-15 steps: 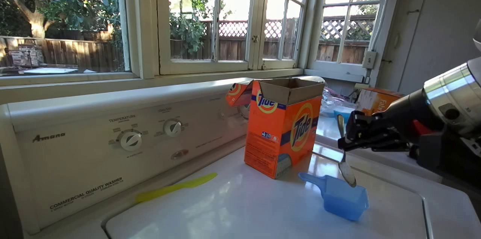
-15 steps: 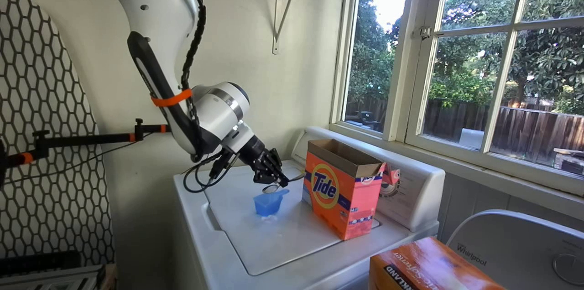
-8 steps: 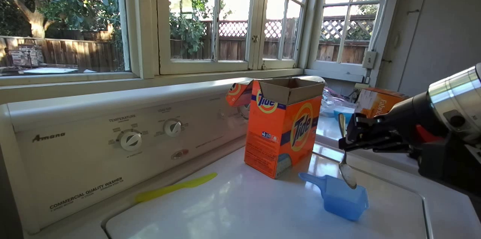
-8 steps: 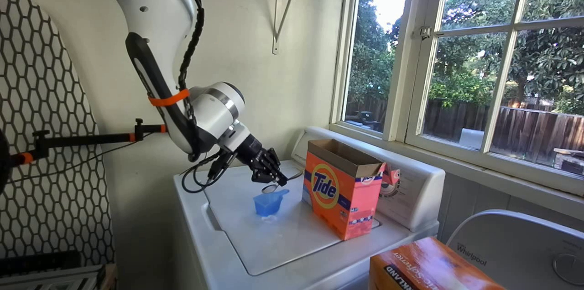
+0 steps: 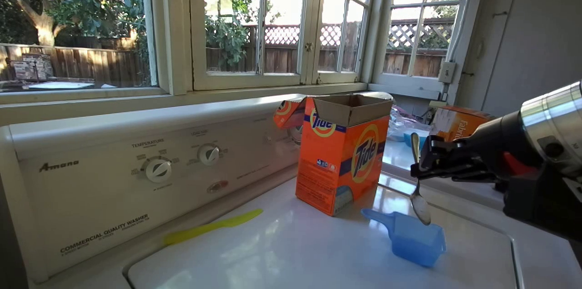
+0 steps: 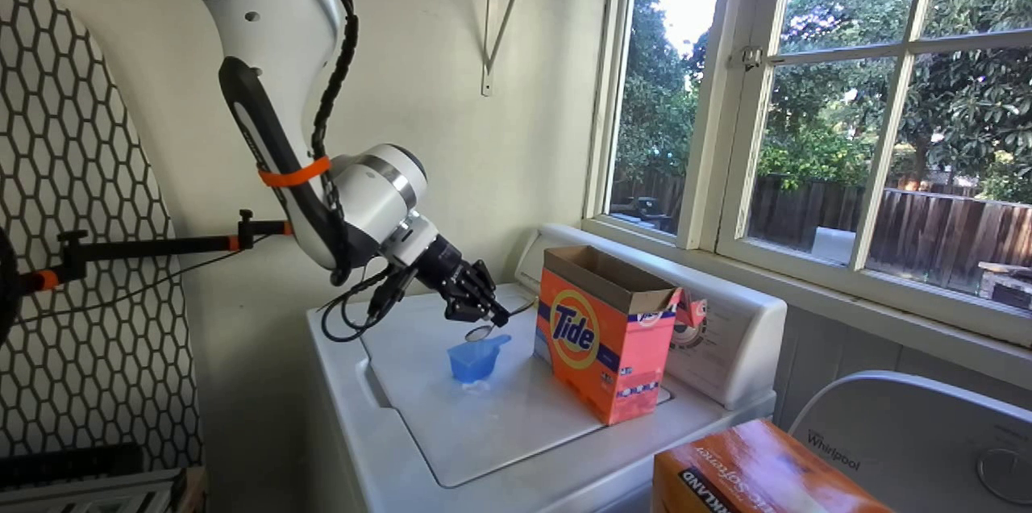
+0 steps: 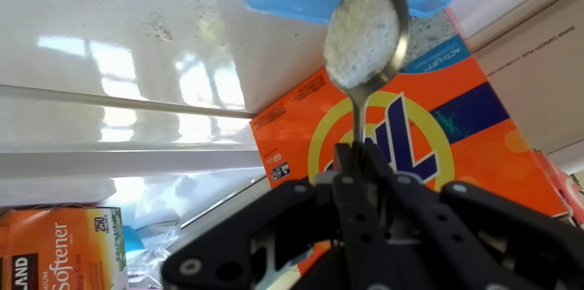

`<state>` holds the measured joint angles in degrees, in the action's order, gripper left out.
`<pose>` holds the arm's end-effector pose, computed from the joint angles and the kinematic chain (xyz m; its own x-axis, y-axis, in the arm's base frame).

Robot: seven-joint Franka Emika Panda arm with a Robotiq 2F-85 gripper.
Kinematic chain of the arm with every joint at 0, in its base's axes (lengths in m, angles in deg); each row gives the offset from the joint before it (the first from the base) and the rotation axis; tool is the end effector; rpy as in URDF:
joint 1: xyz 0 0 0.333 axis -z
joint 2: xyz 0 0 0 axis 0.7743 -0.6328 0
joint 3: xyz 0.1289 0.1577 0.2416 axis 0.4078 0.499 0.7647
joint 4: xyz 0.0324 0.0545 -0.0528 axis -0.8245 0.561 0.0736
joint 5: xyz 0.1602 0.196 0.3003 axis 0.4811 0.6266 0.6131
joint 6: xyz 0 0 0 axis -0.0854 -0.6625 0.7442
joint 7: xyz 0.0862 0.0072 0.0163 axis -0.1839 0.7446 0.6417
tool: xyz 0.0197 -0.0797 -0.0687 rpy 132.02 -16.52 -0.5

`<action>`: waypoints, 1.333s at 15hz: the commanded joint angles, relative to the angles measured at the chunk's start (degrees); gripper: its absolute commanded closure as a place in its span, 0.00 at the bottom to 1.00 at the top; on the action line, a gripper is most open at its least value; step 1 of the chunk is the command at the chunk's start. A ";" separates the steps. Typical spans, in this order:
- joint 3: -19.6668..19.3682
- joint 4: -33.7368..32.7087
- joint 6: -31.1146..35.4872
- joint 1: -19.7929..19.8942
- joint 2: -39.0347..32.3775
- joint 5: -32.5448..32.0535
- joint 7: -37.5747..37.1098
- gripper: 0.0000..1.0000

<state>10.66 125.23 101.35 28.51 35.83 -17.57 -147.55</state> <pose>0.3815 0.3155 0.2849 0.4419 -0.5373 0.7184 -0.4303 -0.8296 -0.3558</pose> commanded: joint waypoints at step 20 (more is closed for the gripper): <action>3.54 -0.47 -6.91 0.08 -0.94 -2.43 -2.20 0.98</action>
<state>13.36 125.04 96.54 28.62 35.70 -17.57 -147.45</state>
